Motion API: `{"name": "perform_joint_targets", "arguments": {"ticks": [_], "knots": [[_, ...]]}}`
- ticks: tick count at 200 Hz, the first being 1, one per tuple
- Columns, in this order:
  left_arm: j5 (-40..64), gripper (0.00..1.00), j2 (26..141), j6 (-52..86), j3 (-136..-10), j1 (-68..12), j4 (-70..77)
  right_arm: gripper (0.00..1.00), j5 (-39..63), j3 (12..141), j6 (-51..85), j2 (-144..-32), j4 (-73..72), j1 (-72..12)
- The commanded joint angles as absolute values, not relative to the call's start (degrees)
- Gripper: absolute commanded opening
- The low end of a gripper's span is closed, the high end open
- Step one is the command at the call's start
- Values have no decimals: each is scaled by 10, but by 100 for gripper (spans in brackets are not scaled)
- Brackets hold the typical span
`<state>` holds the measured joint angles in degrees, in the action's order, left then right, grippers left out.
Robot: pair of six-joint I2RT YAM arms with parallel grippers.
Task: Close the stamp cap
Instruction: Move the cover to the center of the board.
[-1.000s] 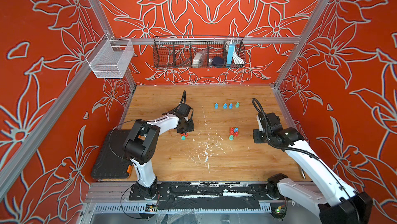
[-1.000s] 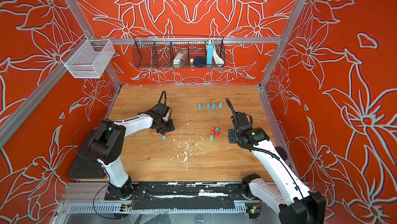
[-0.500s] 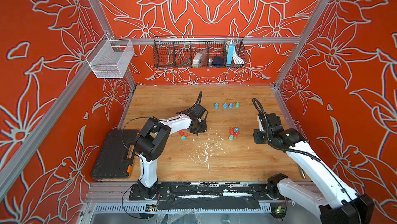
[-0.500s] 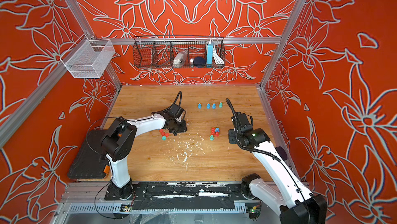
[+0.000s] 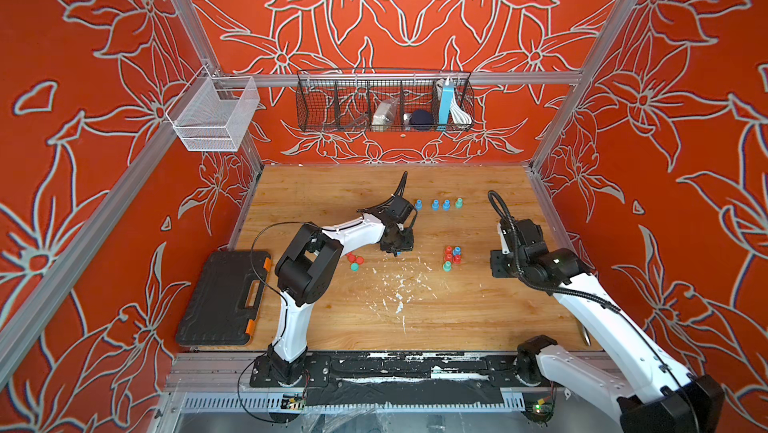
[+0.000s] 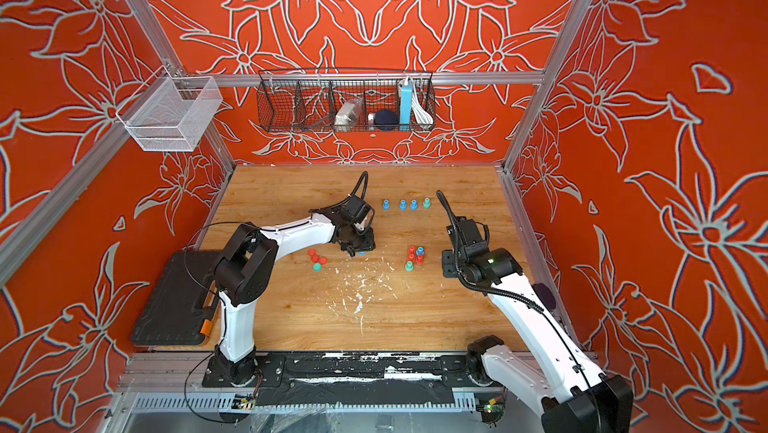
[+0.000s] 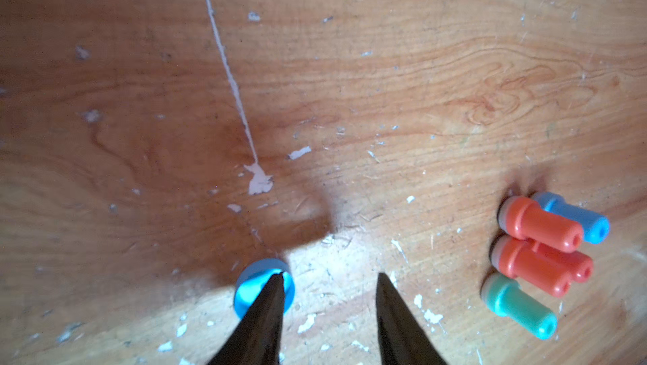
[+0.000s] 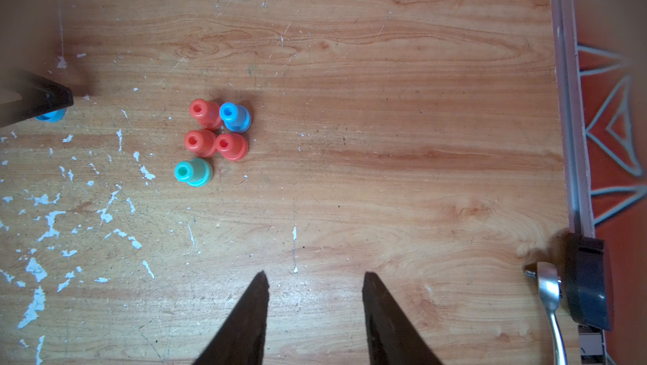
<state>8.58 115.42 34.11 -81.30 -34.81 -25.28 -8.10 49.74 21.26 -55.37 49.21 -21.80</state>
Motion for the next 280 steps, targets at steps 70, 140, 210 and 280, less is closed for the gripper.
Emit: {"name": "perform_joint_targets", "arguments": {"ticks": [70,140,210,280], "knots": [[61,44,1027,284,-805,-346,-325,47,-98,490,221,-560,493,-225],[45,44,789,191,-675,-228,-422,47,-98,493,221,-582,497,-230],[69,43,684,157,-549,-181,-421,47,-70,547,209,-679,509,-230],[28,44,625,143,-538,-179,-419,47,-53,664,183,-798,517,-230]]}}
